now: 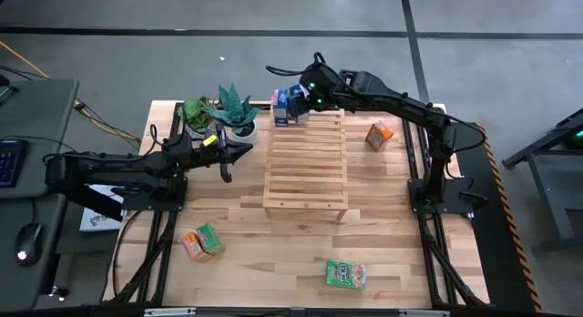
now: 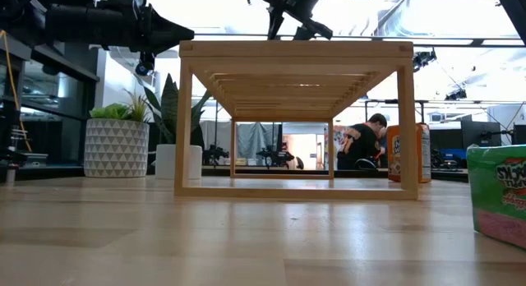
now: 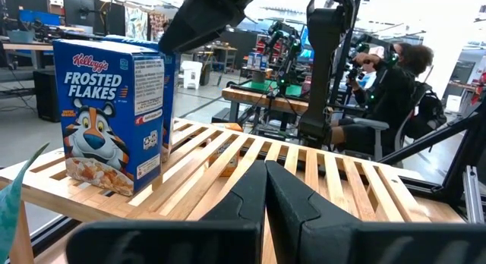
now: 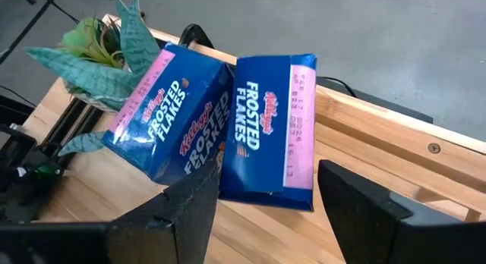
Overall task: Stack cereal on shelf
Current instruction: Put the blue cereal box on the shelf aligned with the other blue cereal box
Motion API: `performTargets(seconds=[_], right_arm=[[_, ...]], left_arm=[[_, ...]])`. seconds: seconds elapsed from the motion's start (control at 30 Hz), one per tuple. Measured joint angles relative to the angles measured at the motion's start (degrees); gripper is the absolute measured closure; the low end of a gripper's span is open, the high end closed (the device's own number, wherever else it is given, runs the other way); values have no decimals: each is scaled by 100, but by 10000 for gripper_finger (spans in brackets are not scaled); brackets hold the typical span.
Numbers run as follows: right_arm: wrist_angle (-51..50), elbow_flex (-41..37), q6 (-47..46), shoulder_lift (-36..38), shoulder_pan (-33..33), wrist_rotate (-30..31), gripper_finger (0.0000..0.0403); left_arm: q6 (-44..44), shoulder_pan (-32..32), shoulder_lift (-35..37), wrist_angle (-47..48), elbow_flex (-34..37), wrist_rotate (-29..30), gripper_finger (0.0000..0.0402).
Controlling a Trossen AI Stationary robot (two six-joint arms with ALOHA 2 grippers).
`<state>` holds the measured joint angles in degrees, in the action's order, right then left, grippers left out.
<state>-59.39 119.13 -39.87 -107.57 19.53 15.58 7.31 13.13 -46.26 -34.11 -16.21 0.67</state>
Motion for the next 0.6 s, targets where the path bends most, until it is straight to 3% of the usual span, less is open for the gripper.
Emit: performTargets(seconds=[0.6], right_arm=[[78,7,241,87,0,-501,182]], left_arm=[[0,0,0,1,0,0,402]])
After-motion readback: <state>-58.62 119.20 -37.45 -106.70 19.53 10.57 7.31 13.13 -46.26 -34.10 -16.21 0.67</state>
